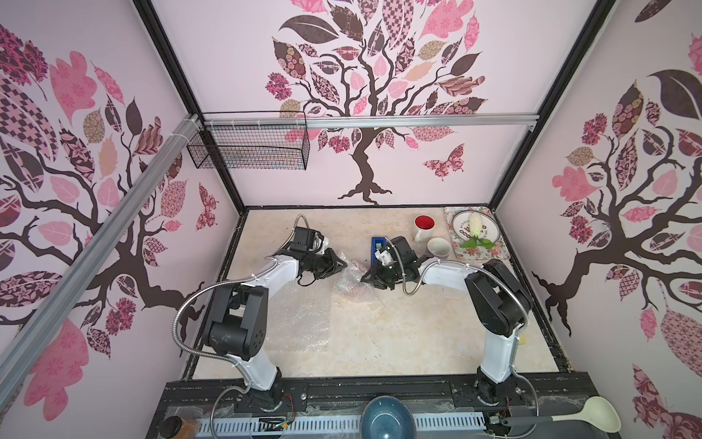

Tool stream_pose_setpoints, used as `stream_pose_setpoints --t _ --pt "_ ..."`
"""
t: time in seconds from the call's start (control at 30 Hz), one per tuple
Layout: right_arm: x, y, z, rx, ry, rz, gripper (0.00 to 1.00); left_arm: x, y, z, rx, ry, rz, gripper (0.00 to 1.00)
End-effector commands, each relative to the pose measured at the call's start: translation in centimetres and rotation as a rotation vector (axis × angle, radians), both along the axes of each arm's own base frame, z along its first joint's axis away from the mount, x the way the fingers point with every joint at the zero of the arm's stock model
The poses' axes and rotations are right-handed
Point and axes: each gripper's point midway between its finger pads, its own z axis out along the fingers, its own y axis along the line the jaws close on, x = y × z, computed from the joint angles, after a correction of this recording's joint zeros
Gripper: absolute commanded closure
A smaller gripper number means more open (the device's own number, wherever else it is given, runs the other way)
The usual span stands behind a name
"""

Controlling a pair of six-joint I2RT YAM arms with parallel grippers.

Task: Wrap mugs in bubble wrap
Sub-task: Move the bubble wrap to the center of the board.

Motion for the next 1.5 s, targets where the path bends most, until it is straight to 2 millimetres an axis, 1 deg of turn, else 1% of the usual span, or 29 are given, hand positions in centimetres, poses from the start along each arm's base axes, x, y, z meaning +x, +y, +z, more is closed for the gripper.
stream_pose_setpoints --t 0.0,0.13,0.2,0.27,0.3,0.33,0.4,0.47,0.5,0.53,0.57,0.6,0.67,0.77,0.8,0.87,0.9,0.93,0.97,1.03,1.1,1.17,1.23,1.27,1.3,1.33,1.37,1.43,1.47 --pt "4.2 1.5 0.4 -0.052 -0.138 0.060 0.81 2.9 0.8 -4.1 0.094 0.025 0.018 0.82" --pt "9.8 1.6 1.2 -0.152 -0.214 0.042 0.82 7.7 1.8 -4.5 0.079 -0.020 0.050 0.81" --pt "12.1 1.6 1.3 -0.208 -0.229 0.043 0.81 9.8 2.0 -4.6 0.063 -0.042 0.058 0.81" --pt "14.2 1.6 1.6 -0.273 -0.249 0.052 0.82 11.4 1.9 -4.8 0.034 -0.045 0.069 0.79" --pt "15.1 1.4 0.2 -0.324 -0.236 0.055 0.82 12.2 1.6 -4.7 0.012 -0.055 0.074 0.78" --pt "16.0 1.2 0.0 -0.352 -0.242 0.049 0.82 12.9 1.4 -4.7 -0.004 -0.058 0.079 0.77" --pt "17.1 0.9 -0.2 -0.376 -0.253 0.035 0.81 14.0 1.3 -4.5 -0.026 -0.070 0.101 0.75" --pt "17.6 0.4 -0.4 -0.390 -0.265 0.021 0.80 14.9 1.6 -3.9 -0.038 -0.084 0.124 0.74" --pt "17.8 0.3 -0.1 -0.392 -0.280 0.014 0.76 15.3 1.7 -3.6 -0.044 -0.088 0.133 0.73" --pt "17.9 0.3 0.1 -0.388 -0.296 0.011 0.66 15.6 1.8 -3.3 -0.055 -0.092 0.140 0.72" --pt "18.0 0.4 0.5 -0.375 -0.310 0.007 0.62 15.8 1.9 -3.1 -0.058 -0.095 0.142 0.71" --pt "18.1 0.5 1.1 -0.357 -0.327 0.003 0.58 16.0 2.1 -3.1 -0.056 -0.094 0.145 0.71" --pt "18.3 0.9 2.5 -0.322 -0.358 0.000 0.47 16.2 2.3 -3.1 -0.063 -0.093 0.147 0.71" --pt "18.6 1.7 5.0 -0.263 -0.399 -0.007 0.38 16.8 3.2 -2.4 -0.080 -0.104 0.175 0.68" --pt "18.6 1.9 6.1 -0.242 -0.415 -0.010 0.35 17.2 3.6 -1.6 -0.096 -0.113 0.186 0.66" --pt "19.0 1.6 8.5 -0.219 -0.450 -0.035 0.32 17.9 4.4 0.2 -0.098 -0.142 0.201 0.63" --pt "19.2 1.4 9.3 -0.207 -0.459 -0.047 0.30 18.3 5.0 1.3 -0.097 -0.161 0.212 0.60" --pt "19.0 1.2 12.6 -0.170 -0.504 -0.061 0.27 18.6 5.6 2.6 -0.103 -0.181 0.223 0.56" --pt "19.0 0.9 14.1 -0.151 -0.527 -0.070 0.24 18.8 6.3 3.7 -0.107 -0.196 0.236 0.53" --pt "18.5 0.3 17.3 -0.124 -0.573 -0.084 0.15 19.3 8.3 6.1 -0.114 -0.223 0.283 0.49" --pt "17.6 -0.5 18.9 -0.115 -0.582 -0.089 0.10 19.5 9.9 8.3 -0.124 -0.249 0.317 0.43" --pt "16.5 -1.5 20.1 -0.113 -0.582 -0.093 0.06 19.4 11.7 10.5 -0.120 -0.278 0.349 0.39" --pt "14.9 -2.5 20.2 -0.123 -0.568 -0.090 0.04 19.1 13.3 12.5 -0.104 -0.303 0.379 0.37" --pt "14.1 -3.0 20.2 -0.128 -0.559 -0.088 0.04 18.7 13.9 13.0 -0.090 -0.296 0.389 0.36" --pt "13.0 -3.6 19.7 -0.138 -0.536 -0.081 0.04 18.2 14.4 13.6 -0.065 -0.295 0.384 0.36" --pt "11.9 -4.2 19.0 -0.153 -0.509 -0.071 0.04 16.9 15.1 13.6 -0.019 -0.269 0.372 0.36" --pt "10.7 -4.7 18.5 -0.168 -0.484 -0.059 0.04 15.5 16.0 13.0 0.054 -0.232 0.378 0.36" --pt "7.4 -6.1 16.4 -0.201 -0.416 -0.028 0.04 11.2 17.6 10.8 0.235 -0.117 0.358 0.36" --pt "5.9 -6.7 15.6 -0.200 -0.394 -0.018 0.04 8.9 17.8 9.4 0.286 -0.053 0.331 0.37"
